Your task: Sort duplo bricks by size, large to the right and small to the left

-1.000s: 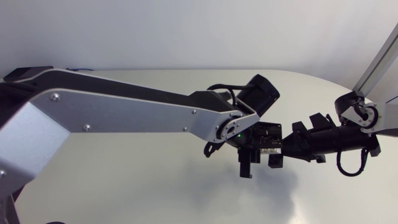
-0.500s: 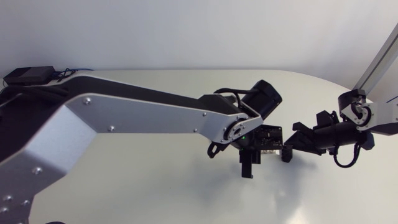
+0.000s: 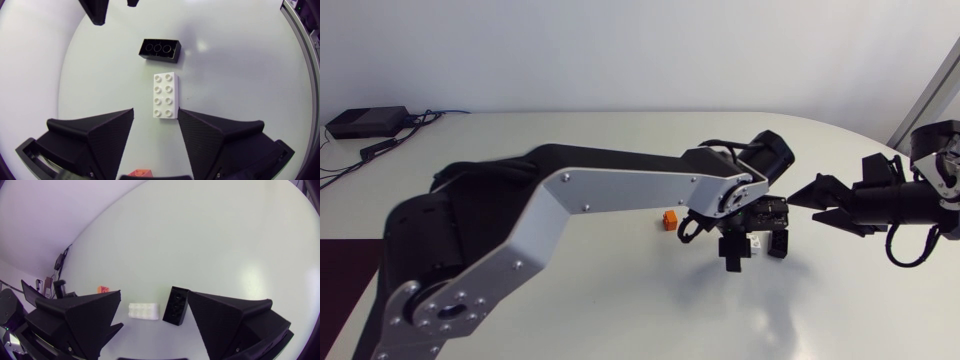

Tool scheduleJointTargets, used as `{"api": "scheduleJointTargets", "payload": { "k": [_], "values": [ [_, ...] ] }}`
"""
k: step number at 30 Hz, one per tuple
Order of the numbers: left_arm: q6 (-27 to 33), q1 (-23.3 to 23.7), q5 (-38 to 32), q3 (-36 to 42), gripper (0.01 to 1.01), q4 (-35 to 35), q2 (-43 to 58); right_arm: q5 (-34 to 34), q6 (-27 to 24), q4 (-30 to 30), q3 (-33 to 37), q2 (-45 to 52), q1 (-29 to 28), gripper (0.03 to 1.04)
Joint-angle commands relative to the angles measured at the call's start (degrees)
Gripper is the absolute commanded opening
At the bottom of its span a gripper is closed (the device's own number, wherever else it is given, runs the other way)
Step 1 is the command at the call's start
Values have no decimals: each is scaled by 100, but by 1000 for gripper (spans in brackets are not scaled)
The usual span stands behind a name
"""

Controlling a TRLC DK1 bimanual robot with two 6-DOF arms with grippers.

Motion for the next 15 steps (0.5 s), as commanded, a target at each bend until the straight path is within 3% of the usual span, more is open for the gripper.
{"api": "scheduleJointTargets", "payload": {
  "k": [1,3,7,15],
  "values": [
    [-124,-75,-48,387,752,-109,294,-144,-132,-193,-253,-107,-22,998],
    [-176,-66,-100,448,821,-135,285,-294,-281,-360,-288,-133,40,998],
    [-212,110,-109,308,831,-390,39,-285,-395,-369,-315,-116,435,997],
    [-212,1068,-56,-422,830,-241,-409,-100,-334,-290,-192,-72,1270,985]
  ]
}}
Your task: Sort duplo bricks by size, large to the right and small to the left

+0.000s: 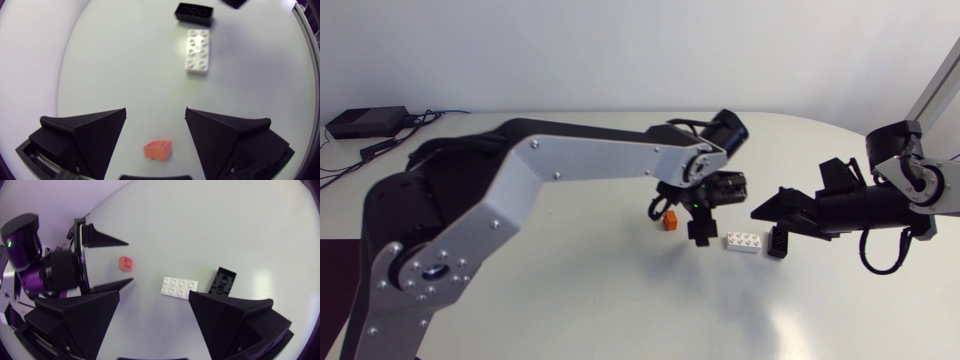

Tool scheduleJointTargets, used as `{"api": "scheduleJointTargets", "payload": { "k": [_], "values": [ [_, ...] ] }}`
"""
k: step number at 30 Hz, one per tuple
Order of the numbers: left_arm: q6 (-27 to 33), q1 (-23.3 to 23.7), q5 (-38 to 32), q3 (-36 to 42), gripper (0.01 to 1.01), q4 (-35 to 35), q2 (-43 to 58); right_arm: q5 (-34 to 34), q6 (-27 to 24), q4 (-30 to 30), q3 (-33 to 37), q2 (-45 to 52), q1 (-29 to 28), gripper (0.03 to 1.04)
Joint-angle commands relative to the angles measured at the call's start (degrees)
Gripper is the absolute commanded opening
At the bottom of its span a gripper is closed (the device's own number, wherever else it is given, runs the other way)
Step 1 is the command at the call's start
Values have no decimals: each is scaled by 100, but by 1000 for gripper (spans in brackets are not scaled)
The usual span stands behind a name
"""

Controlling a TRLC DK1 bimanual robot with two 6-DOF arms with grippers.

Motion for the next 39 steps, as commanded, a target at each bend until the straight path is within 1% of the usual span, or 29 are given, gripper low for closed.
{"api": "scheduleJointTargets", "payload": {
  "k": [1,5,10,13,18,22,27,31,32,34,36,38,39],
  "values": [
    [-91,376,51,-219,830,74,-164,66,-19,43,-34,75,201,959],
    [-91,630,174,-60,830,162,100,92,-28,87,-61,83,333,957],
    [-118,683,192,300,830,48,390,110,-54,52,-131,-40,333,957],
    [-179,683,517,520,828,-480,416,119,-63,43,-201,-127,307,957],
    [-355,727,851,625,825,-1025,442,136,-72,52,-272,-145,281,957],
    [-355,833,1106,757,823,-1341,574,127,-54,34,-298,-198,281,957],
    [-329,938,1369,1214,820,-1737,926,127,-63,16,-307,-286,245,957],
    [-320,982,1572,1574,748,-1974,1145,127,-81,-28,-307,-286,193,957],
    [-311,982,1616,1636,711,-2044,1181,127,-81,-28,-307,-286,193,957],
    [-311,982,1686,1750,600,-2158,1260,127,-81,-36,-298,-294,193,957],
    [-285,982,1703,1838,515,-2308,1312,119,-81,-54,-281,-303,201,957],
    [-258,982,1800,1899,379,-2413,1374,119,-81,-63,-254,-303,201,957],
    [-232,991,1870,1917,348,-2466,1383,119,-72,-63,-245,-303,219,957]
  ]
}}
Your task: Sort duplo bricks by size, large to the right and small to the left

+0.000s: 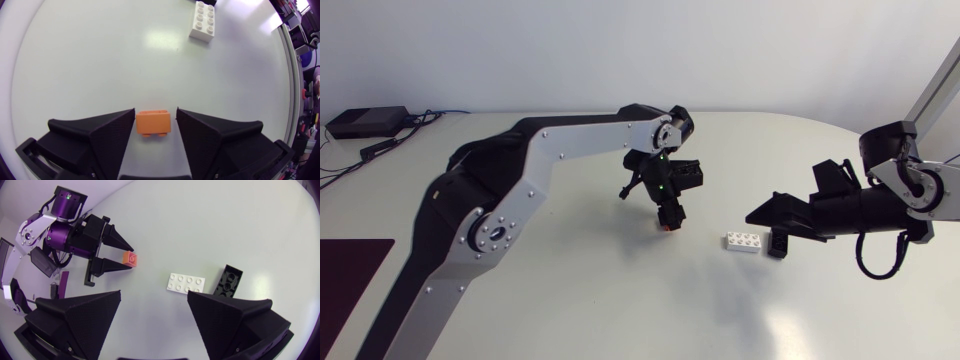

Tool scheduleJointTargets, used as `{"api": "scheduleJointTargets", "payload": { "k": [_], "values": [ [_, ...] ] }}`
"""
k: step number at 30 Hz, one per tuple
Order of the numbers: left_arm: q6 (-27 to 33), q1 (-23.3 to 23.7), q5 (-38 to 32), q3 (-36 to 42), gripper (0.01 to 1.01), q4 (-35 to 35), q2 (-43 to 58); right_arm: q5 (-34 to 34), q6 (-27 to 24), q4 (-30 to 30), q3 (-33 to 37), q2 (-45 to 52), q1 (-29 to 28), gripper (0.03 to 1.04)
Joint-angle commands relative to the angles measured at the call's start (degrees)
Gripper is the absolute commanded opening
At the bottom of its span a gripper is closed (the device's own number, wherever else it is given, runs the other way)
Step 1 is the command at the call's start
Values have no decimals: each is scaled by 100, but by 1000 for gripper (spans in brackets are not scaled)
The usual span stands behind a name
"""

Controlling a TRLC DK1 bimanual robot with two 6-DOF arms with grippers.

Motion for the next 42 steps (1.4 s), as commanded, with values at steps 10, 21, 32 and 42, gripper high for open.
{"api": "scheduleJointTargets", "payload": {
  "k": [10,21,32,42],
  "values": [
    [296,55,383,-554,316,-318,-259,159,-34,10,48,249,275,957],
    [393,433,225,-3323,316,798,-1911,510,159,353,400,979,1242,957],
    [700,882,-91,-5028,316,1519,-2869,1029,229,467,989,1998,1760,957],
    [973,1084,-293,-5784,316,1896,-3203,1512,159,432,1033,2297,1804,957]
  ]
}}
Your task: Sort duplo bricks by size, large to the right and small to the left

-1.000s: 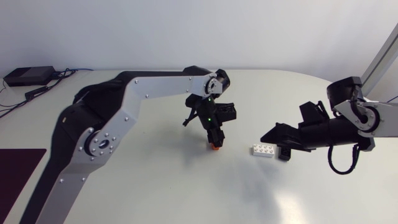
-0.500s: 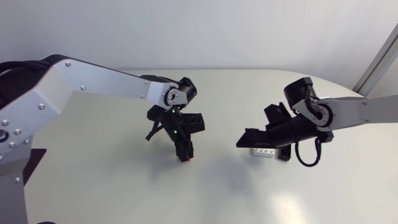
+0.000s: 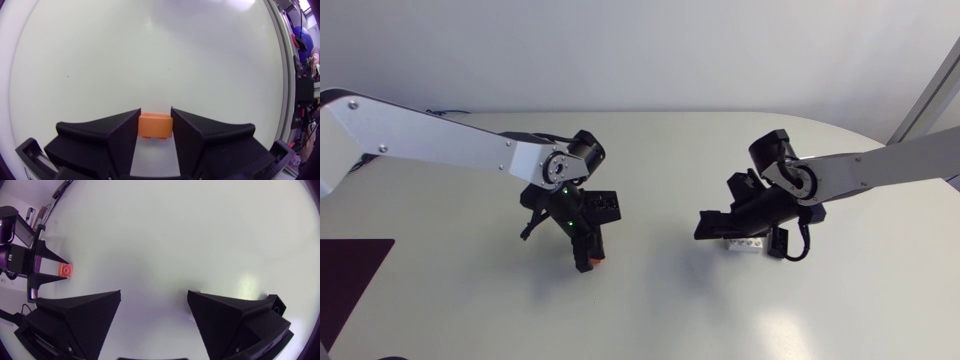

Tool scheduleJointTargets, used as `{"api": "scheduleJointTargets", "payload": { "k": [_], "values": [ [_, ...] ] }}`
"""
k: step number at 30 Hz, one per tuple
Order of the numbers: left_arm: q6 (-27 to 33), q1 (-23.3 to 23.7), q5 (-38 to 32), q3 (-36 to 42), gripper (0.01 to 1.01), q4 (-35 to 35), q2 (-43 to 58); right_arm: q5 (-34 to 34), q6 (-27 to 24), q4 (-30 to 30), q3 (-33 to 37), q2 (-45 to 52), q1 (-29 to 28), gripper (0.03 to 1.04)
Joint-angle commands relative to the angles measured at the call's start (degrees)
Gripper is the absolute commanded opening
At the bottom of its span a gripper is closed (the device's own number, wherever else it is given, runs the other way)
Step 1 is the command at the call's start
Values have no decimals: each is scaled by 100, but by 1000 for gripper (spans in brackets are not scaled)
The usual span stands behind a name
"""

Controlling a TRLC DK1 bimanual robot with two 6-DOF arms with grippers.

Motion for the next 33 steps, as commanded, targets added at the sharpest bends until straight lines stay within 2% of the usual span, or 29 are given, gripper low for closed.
{"api": "scheduleJointTargets", "payload": {
  "k": [1,16,24,28,33],
  "values": [
    [232,142,-140,-318,316,-25,5,70,45,-21,-36,120,-14,957],
    [548,555,-431,-757,316,265,-197,193,-429,-179,-247,59,-902,957],
    [803,968,-580,-757,316,344,-223,342,-482,-109,-326,6,-963,957],
    [821,1074,-589,-845,318,344,-469,404,-482,-91,-441,-275,-955,957],
    [777,1232,-589,-1003,333,344,-1111,500,-482,-197,-634,-1233,-937,970]
  ]
}}
